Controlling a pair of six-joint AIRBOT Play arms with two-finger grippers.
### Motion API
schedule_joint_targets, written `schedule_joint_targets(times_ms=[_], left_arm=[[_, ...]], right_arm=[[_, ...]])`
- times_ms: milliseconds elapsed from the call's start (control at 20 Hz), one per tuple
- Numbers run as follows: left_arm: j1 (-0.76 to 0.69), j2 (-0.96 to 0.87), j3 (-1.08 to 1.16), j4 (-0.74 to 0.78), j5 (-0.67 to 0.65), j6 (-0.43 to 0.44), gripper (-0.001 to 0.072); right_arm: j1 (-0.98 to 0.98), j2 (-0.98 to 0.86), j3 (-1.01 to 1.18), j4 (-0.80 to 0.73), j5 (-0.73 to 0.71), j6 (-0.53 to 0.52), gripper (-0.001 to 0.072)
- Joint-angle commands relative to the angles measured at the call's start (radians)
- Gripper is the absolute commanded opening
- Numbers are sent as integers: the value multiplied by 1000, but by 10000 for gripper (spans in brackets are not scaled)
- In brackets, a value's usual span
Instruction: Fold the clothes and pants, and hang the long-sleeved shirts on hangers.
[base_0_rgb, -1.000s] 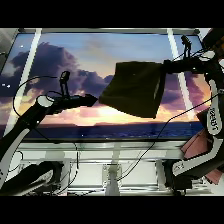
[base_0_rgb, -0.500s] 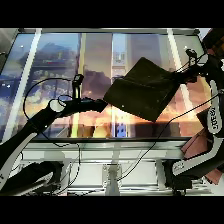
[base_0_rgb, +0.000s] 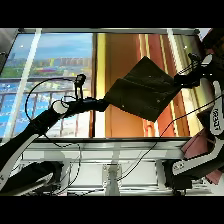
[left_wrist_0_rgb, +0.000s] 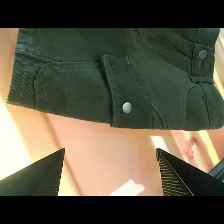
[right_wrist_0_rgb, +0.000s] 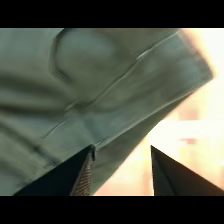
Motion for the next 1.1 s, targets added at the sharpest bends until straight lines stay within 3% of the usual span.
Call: schedule_joint_targets(times_ms=[0, 100, 400, 500, 650, 800, 1050], left_arm=[[-2, -1, 0, 1, 5, 0, 653], [-2, -1, 0, 1, 5, 0, 653], [-2, -1, 0, 1, 8, 0, 653], [-2, -1, 0, 1, 16, 0, 653], [-2, -1, 0, 1, 31, 0, 653], [-2, 0, 0, 0, 31, 0, 653], [-2, 0, 0, 0, 31, 0, 652]], right_arm=[[-23, 32, -116, 224, 46, -98, 373], [-20, 40, -229, 253, -24, -109, 373], [-19, 33, -452, 518, -437, -89, 366], [-19, 33, -460, 576, -462, -90, 41], [-19, 81, -441, 589, -427, -172, 37], [-43, 217, -435, 560, -455, -179, 36], [-164, 320, -499, 273, -455, 56, 36]])
